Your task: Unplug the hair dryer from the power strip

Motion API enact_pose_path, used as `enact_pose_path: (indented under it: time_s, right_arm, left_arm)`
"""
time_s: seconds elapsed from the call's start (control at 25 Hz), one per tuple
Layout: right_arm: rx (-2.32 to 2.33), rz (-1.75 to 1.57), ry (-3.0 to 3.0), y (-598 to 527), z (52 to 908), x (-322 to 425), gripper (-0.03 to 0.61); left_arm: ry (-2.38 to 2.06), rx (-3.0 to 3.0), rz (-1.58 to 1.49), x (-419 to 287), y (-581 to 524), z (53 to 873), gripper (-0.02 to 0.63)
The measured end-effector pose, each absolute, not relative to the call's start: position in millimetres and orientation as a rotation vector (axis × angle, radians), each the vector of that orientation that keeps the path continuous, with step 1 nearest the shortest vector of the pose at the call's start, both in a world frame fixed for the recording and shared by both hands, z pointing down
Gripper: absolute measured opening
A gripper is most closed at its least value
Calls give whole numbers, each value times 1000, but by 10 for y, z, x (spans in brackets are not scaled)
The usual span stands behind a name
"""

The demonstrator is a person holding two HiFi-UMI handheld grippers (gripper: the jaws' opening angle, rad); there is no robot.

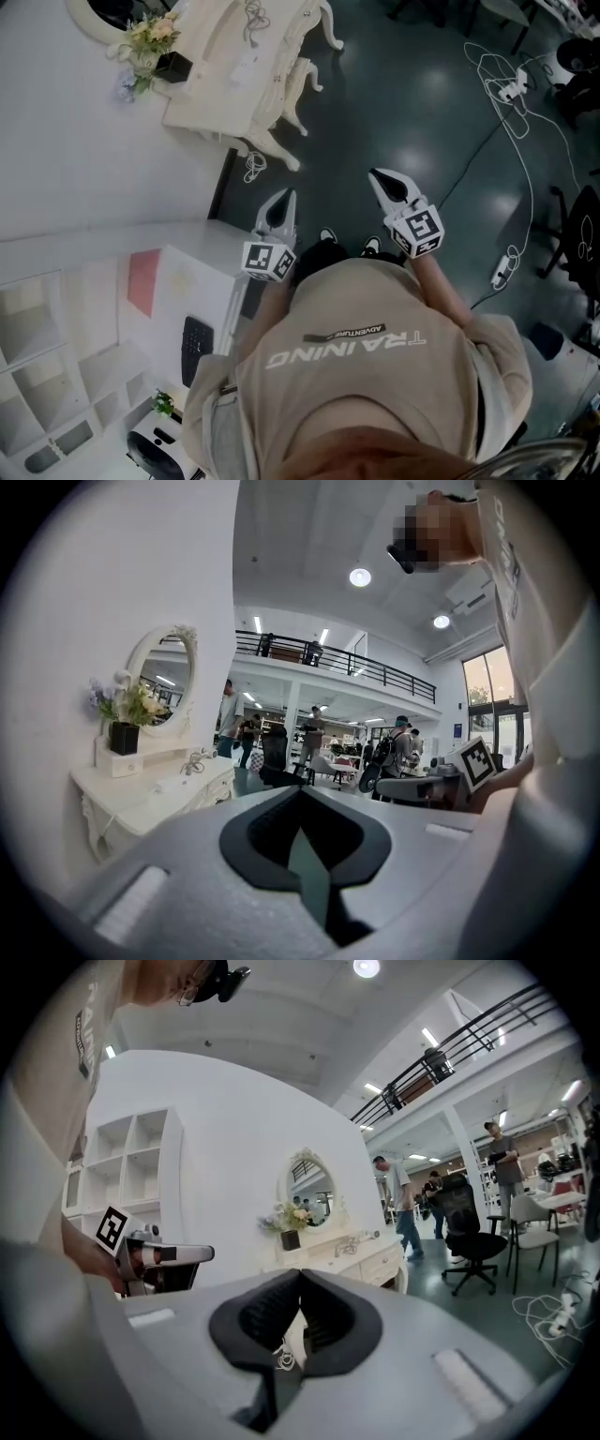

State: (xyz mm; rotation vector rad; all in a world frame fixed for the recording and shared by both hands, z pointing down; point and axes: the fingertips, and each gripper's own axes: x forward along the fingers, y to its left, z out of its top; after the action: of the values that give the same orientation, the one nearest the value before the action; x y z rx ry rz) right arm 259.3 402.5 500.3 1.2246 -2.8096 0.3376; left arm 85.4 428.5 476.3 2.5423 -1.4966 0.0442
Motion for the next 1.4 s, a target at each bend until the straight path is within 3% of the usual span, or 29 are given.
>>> enact_pose_path:
  time_s: [0.76, 1.4]
  right_arm:
    - [1466, 321, -2713, 2569, 4886, 1683, 5]
    - [1380, 365, -2681, 1354, 5143, 1477, 5]
  left_arm:
    - [-1173, 2701, -21, 189, 2621, 4958, 6]
    - [-1290, 2608, -7, -156, 1431, 5165, 6]
